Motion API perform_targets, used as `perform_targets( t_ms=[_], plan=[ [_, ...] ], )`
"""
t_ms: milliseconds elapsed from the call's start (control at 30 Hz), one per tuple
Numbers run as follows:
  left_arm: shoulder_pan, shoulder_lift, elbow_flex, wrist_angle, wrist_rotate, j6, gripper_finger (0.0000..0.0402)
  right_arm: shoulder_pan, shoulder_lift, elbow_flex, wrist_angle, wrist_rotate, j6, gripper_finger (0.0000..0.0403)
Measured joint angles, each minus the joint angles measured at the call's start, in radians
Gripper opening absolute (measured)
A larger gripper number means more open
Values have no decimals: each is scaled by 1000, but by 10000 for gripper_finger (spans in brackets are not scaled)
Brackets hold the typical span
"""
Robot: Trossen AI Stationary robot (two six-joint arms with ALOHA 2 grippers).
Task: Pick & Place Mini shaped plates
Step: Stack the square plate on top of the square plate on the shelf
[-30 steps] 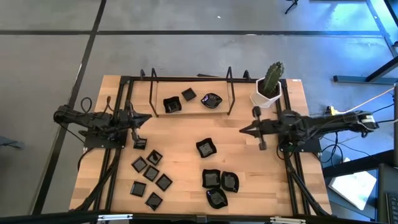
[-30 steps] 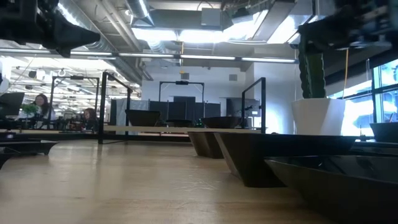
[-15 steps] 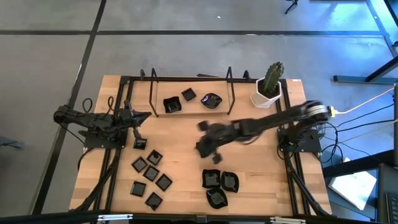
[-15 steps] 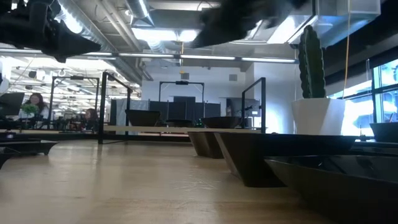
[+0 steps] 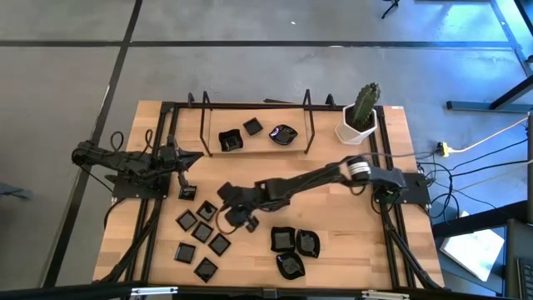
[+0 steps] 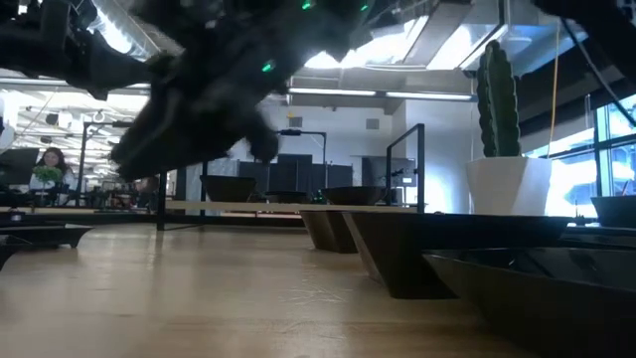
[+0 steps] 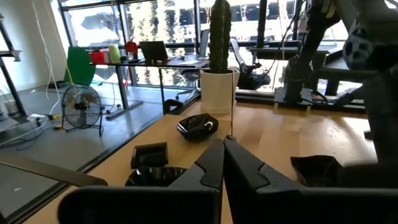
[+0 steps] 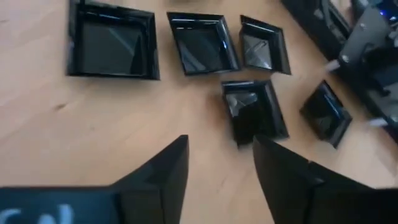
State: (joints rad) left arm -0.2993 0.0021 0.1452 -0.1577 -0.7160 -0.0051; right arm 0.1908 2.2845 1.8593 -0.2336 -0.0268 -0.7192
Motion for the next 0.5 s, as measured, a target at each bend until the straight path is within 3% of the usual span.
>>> perform_targets(
  t_ms=[267, 500],
  plan=[
    [0, 0, 0, 0, 2, 0, 3, -7, 139, 172, -13, -13, -43, 193],
    [0, 0, 0, 0, 14, 0, 4, -41, 195, 290, -80, -134, -45, 193]
  ],
)
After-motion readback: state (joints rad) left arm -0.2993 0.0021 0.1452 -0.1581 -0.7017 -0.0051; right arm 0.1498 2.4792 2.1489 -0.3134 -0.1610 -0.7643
